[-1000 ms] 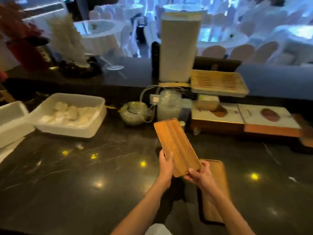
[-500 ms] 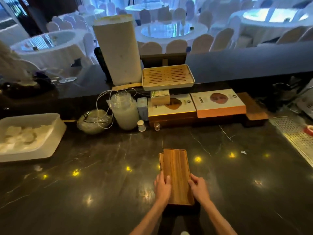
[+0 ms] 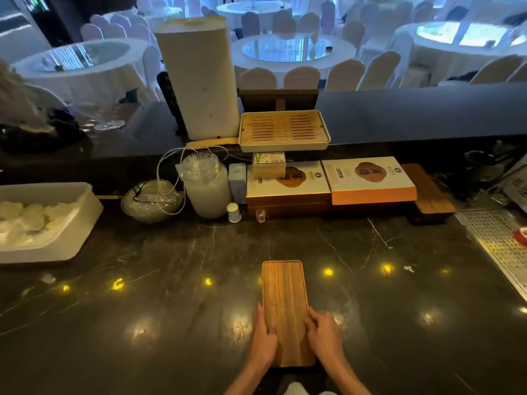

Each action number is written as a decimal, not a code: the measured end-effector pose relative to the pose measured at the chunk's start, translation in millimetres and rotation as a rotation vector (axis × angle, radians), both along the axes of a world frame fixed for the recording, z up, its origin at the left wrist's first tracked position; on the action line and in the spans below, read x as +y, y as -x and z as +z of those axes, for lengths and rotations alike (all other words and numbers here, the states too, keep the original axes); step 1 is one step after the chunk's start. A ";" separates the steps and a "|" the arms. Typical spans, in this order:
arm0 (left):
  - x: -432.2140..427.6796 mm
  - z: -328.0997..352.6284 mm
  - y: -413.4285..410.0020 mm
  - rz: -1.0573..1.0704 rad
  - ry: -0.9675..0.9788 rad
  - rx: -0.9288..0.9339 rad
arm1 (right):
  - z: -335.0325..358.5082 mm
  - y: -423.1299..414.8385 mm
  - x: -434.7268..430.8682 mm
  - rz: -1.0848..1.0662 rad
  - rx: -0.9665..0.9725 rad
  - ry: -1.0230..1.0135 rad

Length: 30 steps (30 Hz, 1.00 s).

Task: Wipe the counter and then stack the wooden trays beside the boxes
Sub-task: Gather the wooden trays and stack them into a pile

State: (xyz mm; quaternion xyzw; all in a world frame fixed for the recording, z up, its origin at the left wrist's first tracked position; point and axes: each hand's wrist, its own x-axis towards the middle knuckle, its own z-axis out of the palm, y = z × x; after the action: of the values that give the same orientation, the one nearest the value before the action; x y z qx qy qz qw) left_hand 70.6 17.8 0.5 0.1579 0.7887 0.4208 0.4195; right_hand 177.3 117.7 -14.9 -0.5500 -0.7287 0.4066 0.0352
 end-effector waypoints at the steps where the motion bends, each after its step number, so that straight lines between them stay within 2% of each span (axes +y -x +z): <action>1: 0.5 -2.0 0.4 0.001 0.006 0.009 | -0.3 -1.2 0.6 0.018 0.010 0.005; 11: 2.6 -12.4 10.7 -0.002 -0.004 -0.053 | -4.2 -5.0 9.5 0.045 0.098 0.114; 19: 15.5 -1.1 45.6 0.089 0.076 -0.080 | 9.4 10.3 30.6 -0.019 0.195 0.341; 22: 27.0 1.4 55.9 0.117 0.128 -0.194 | 11.6 20.8 40.0 0.051 0.178 0.373; 26: 37.0 8.5 65.0 0.098 0.196 -0.298 | 14.7 29.4 55.0 -0.027 0.146 0.497; 30: 42.4 20.3 74.8 0.088 0.092 -0.300 | 31.6 27.2 67.3 -0.028 0.237 0.472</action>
State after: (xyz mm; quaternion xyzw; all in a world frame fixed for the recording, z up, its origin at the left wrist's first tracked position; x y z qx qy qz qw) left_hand -4.1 60.2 20.8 0.0393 0.7417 0.4211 0.5206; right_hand 150.1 185.0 16.7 -0.5015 -0.5969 0.6262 -0.0036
